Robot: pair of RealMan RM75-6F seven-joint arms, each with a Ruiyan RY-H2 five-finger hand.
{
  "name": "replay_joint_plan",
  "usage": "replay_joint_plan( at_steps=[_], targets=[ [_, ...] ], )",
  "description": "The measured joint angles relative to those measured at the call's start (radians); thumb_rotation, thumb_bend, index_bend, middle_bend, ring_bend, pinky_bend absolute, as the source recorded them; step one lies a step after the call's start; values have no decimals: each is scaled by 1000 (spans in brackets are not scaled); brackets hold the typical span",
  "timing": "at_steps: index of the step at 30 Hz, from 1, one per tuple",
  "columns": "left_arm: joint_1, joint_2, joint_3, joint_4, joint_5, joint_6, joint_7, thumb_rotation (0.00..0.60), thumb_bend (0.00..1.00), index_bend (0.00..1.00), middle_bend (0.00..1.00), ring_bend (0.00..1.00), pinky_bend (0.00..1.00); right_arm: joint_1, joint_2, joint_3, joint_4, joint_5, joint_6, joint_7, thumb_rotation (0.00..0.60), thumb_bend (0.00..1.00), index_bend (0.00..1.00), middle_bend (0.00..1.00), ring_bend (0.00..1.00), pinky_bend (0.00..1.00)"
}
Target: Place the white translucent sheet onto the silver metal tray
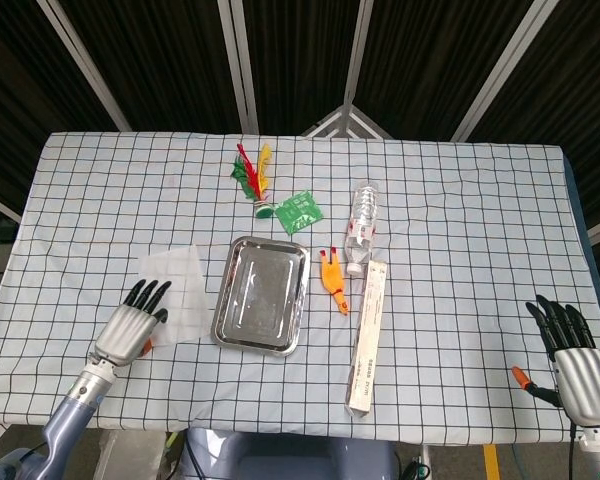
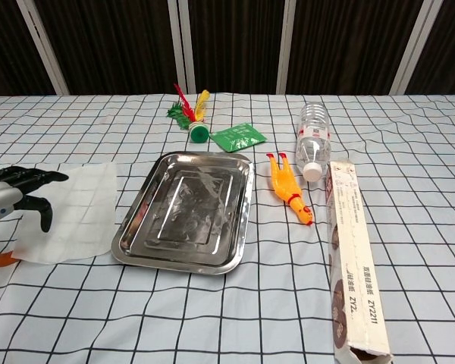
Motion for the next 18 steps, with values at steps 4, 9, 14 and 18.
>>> replay_joint_plan(
  at_steps=[4,9,14,18],
  targets=[
    [-2,-13,-2,5,10,19,1,600,441,579,51,0,0,0,1,0,0,1,0,2,600,290,0,0,0,0],
    [-2,-10,-4,1,15,34,-10,600,457,622,79,0,0,0,1,0,1,0,1,3,600,291,0,0,0,0],
    [-3,7,-9,-6,19,50,-29,600,484,629,86,0,0,-1,0,0,0,0,1,2,600,290,0,0,0,0],
    [-4,25,-11,-12,21,56,-37,600,505,624,87,0,0,0,1,-1,-1,0,-1,0,600,290,0,0,0,0]
  ],
)
